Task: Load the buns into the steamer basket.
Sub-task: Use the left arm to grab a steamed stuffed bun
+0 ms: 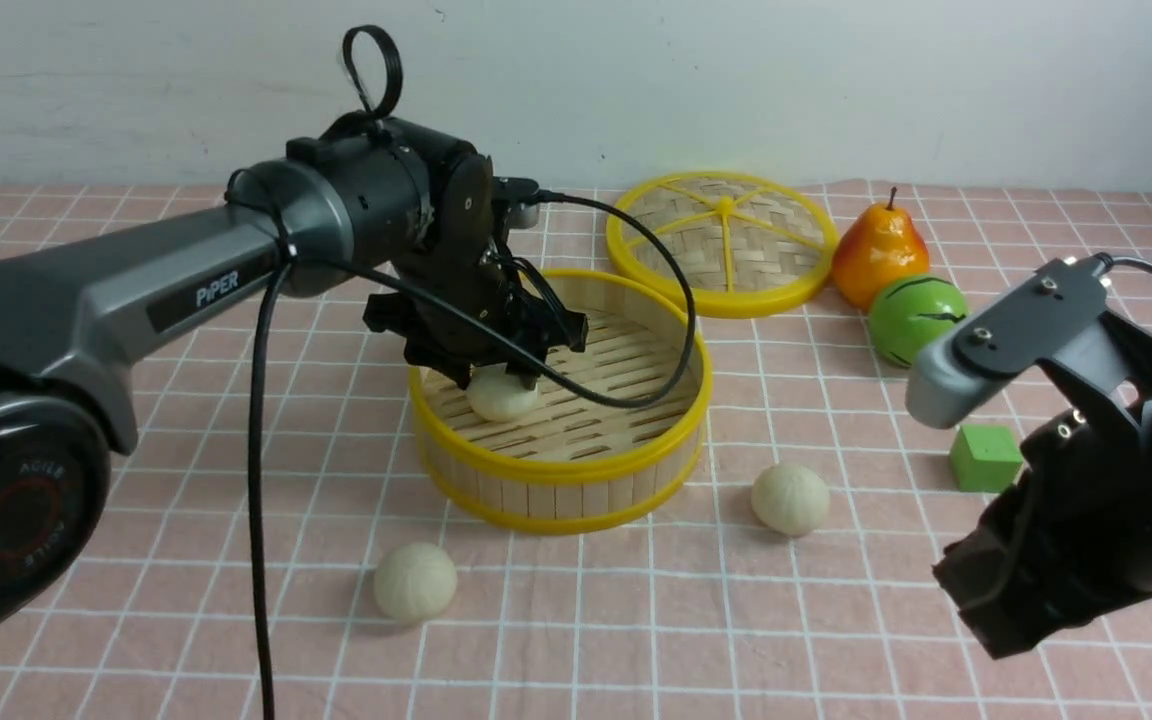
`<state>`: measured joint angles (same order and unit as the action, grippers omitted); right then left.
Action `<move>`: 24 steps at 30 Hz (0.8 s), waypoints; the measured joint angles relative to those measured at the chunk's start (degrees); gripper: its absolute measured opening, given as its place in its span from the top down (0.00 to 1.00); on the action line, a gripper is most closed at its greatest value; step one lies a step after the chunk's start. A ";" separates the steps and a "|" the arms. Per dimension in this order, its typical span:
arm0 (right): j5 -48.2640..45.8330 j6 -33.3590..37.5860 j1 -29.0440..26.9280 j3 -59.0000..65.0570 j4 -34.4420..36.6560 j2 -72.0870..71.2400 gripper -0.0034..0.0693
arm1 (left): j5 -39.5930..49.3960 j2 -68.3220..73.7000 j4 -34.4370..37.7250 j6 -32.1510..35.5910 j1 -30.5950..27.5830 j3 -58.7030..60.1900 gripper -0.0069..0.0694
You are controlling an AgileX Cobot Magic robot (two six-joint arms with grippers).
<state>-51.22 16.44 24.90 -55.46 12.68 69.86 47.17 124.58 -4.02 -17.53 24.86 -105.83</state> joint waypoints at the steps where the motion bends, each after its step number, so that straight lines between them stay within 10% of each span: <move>1: 0.00 0.00 0.00 0.00 0.00 0.00 0.84 | 0.82 -0.07 -0.06 -0.05 0.00 -0.44 0.25; 15: -0.10 0.00 0.00 0.02 0.00 0.00 0.82 | 23.18 -12.59 0.14 2.90 0.75 -11.44 0.19; 24: -0.49 0.05 0.00 0.09 0.00 0.00 0.80 | 23.85 -25.46 0.71 2.06 0.75 8.74 0.19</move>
<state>-51.71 16.49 24.90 -55.37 12.68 69.86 71.02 99.11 -3.31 -15.47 25.60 -97.08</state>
